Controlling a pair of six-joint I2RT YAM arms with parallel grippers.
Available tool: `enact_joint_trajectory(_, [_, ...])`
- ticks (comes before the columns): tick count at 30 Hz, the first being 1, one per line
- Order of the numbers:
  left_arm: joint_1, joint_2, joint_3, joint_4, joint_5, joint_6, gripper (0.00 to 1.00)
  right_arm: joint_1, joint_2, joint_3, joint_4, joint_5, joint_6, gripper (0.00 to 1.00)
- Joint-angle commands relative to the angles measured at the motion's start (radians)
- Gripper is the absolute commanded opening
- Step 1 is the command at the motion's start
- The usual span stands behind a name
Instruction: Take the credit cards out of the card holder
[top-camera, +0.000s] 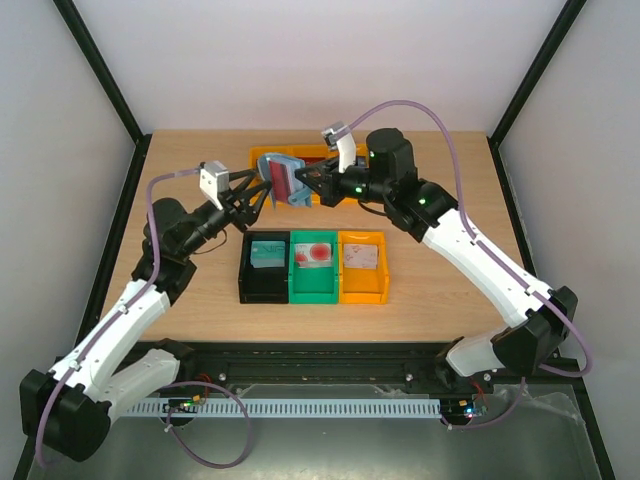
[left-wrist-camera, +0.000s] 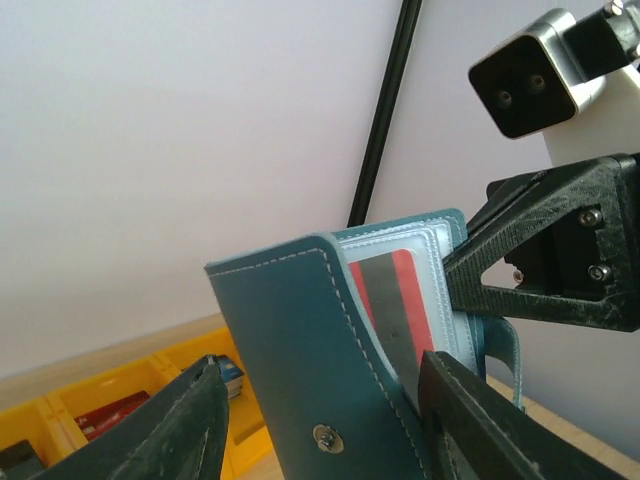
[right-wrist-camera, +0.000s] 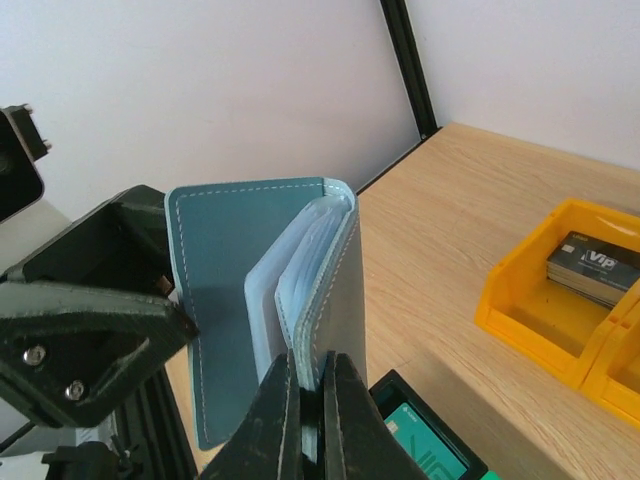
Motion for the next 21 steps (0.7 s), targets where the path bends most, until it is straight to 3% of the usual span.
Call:
enact_joint_trajectory(1, [0.029,-0.012,0.001,-0.035,-0.035,-0.033,0.51,-0.024,-0.057,-0.021,0.109,-0.189,0.021,0.02])
enact_joint_trajectory(10, [0.046,-0.011,0.005,-0.067,-0.001,-0.024,0.46,-0.041,-0.046,-0.068,0.222,-0.367,0.101,0.02])
enact_joint_trajectory(17, [0.056,-0.012,0.019,-0.134,-0.006,-0.008,0.42,-0.047,-0.044,-0.078,0.259,-0.421,0.114,0.02])
enact_joint_trajectory(21, [0.083,-0.019,0.027,-0.145,0.003,-0.023,0.52,-0.059,-0.042,-0.085,0.267,-0.438,0.128,0.02])
